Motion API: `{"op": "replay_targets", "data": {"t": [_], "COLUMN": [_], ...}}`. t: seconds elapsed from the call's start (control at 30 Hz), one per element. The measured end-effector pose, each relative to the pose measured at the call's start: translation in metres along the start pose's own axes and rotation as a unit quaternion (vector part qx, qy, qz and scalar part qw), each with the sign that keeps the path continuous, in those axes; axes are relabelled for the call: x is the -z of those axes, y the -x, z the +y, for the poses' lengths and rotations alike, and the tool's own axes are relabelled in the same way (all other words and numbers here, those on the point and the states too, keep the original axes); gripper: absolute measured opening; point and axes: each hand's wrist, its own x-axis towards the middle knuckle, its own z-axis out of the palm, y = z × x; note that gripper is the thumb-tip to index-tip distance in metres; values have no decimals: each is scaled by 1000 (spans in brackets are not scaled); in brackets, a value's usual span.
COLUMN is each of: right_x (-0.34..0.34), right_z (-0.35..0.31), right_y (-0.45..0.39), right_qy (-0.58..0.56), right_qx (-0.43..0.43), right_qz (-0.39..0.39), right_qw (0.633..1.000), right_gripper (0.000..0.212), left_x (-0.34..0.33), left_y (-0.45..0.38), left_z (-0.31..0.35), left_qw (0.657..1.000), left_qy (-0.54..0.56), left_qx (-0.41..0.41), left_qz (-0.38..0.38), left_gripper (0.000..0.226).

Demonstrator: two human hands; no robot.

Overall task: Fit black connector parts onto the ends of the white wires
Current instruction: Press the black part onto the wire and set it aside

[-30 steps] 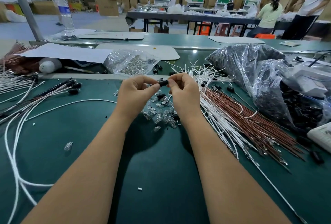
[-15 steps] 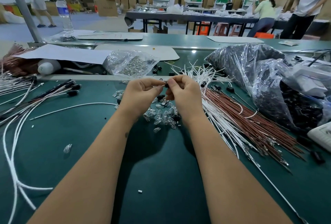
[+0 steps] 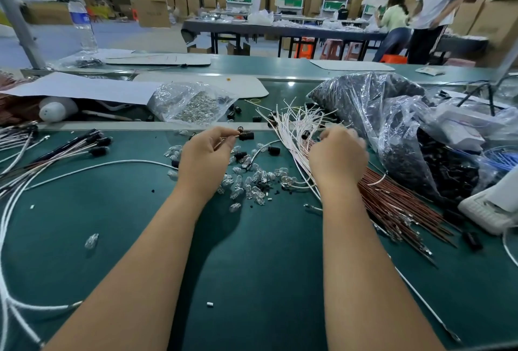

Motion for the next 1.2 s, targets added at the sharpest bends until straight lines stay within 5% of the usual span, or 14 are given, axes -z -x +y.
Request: {"op": "replay_targets", "data": {"t": [0.13,0.33,0.5,0.7,0.83,0.93,1.2], "right_x": [0,-4,-1,3,-12,-28,-24], "right_z": [12,10,7,-15,-45,-52,-43], "right_y": [1,4,4,9,32,44,34], "right_qy": [42,9,-1,-56,-119,-101,-170], "right_qx": [-86,-90,-42,111,254,285,186], "right_qz": [-71,-30,66,213,133,48,41], "right_qw": [993,995,997,969,951,952,967], "right_gripper": [27,24,20,26,25,21,19], "left_x": [0,5,4,6,6,8,13], "left_y": [0,4,4,-2,-2,-7,-8], "left_z": [-2,4,4,2,0,-1,-5], "left_qw": [995,990,993,983,987,992,994], "left_qy": [-89,-128,-106,-157,-136,-95,11], "left_qx": [1,0,-10,-36,9,48,100], "left_qz": [38,56,55,84,83,68,46], "left_gripper": [11,4,5,12,14,15,12]}}
